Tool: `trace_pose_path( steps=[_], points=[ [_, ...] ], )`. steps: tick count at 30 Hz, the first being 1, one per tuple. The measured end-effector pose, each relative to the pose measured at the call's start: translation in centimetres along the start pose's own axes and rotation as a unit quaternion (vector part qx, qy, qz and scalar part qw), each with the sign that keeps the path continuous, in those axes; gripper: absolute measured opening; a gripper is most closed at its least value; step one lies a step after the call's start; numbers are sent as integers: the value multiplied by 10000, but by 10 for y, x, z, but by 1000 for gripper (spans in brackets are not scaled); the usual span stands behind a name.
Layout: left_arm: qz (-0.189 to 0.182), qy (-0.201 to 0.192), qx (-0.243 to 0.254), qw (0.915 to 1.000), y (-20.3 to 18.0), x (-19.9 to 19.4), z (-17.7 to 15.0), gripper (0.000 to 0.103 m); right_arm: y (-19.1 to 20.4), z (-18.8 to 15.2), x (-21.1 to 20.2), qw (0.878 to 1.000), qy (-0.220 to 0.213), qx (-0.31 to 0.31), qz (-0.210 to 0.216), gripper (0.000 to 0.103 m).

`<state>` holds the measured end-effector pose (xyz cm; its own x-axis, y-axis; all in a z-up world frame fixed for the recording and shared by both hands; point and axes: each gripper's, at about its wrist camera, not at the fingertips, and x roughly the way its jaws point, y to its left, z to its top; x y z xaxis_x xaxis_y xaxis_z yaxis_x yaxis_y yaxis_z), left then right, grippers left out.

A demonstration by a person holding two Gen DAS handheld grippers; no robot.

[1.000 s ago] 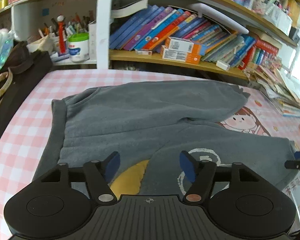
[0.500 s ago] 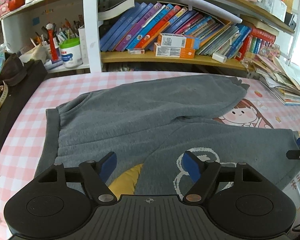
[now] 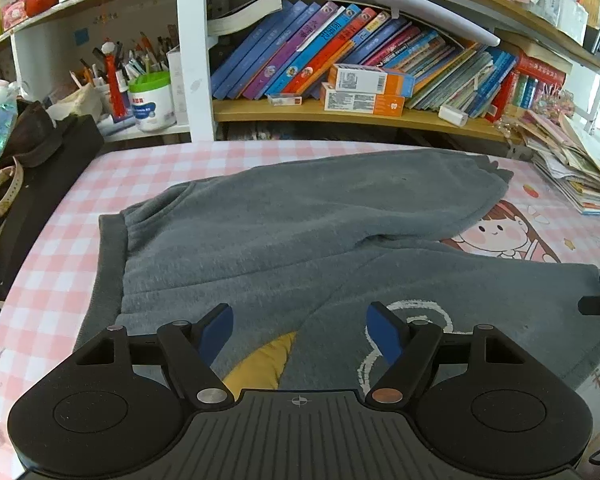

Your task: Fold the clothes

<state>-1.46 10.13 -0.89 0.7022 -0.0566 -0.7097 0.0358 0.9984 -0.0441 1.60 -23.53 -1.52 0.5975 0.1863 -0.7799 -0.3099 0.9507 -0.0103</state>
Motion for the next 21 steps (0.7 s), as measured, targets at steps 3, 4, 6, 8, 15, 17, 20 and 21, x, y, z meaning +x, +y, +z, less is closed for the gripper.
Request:
trace_pose_path(
  steps=[3, 4, 6, 8, 15, 17, 20, 21],
  points=[
    [11, 0, 18, 10000, 2, 3, 3, 75, 0, 8, 4, 10000, -19, -54, 35, 74],
    [16, 2, 27, 10000, 3, 4, 4, 76, -1, 12, 5, 10000, -39, -65, 47, 74],
    [38, -12, 39, 10000, 5, 6, 8, 76, -3, 20, 7, 9999, -85, -93, 66, 75],
    [63, -32, 49, 10000, 7, 8, 12, 76, -5, 29, 8, 9997, -154, -165, 67, 76],
    [185, -133, 126, 9997, 22, 17, 29, 78, -17, 67, 18, 9977, -402, -545, -10, 78],
    [216, -163, 132, 9995, 28, 20, 33, 84, -21, 76, 23, 9971, -454, -605, 31, 80],
    [248, -127, 146, 9995, 38, 29, 38, 84, -27, 88, 35, 9965, -451, -687, 116, 83],
    [266, -102, 163, 9995, 41, 32, 40, 84, -29, 92, 40, 9963, -441, -719, 134, 84]
  ],
)
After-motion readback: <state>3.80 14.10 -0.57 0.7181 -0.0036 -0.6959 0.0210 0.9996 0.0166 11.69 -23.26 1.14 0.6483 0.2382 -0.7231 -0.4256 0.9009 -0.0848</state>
